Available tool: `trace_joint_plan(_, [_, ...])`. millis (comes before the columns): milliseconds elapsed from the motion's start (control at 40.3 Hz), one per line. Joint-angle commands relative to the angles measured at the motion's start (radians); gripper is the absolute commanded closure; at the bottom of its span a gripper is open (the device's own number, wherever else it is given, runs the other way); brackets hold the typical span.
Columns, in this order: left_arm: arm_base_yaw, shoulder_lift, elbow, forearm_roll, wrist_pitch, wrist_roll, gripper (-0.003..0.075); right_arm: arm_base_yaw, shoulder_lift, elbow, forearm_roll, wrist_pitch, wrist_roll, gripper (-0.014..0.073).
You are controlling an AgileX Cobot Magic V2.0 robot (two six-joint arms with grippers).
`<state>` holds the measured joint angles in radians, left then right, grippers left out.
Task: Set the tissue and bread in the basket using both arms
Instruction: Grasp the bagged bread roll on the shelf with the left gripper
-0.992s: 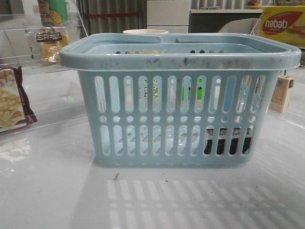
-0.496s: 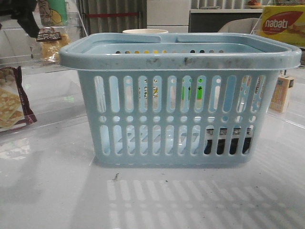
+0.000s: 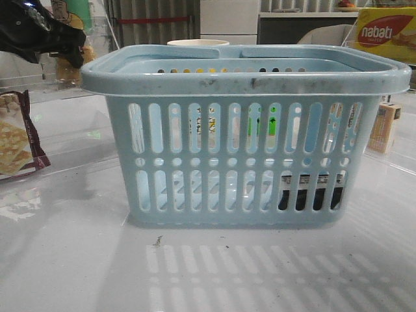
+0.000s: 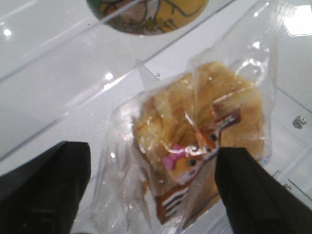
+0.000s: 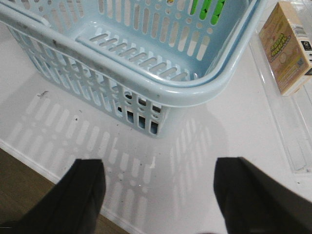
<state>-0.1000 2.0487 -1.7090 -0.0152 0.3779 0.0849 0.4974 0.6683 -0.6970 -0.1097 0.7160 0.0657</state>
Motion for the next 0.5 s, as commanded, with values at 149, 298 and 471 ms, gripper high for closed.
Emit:
trace_joint_plan(149, [0.0, -0.065, -0.041, -0.002, -0.071, -0.004, 0.0395, -0.002, -0.002, -0.024, -0.015, -0.065, -0.006, 0.0022])
trace_joint_plan(298, [0.0, -0.107, -0.041, -0.022, -0.036, -0.004, 0.0512, -0.002, -0.002, -0.024, -0.015, -0.065, -0.006, 0.0022])
trace_joint_plan(471, [0.0, -0.204, -0.041, -0.049, 0.082, -0.004, 0.0622, -0.002, -0.002, -0.024, -0.015, -0.065, -0.006, 0.0022])
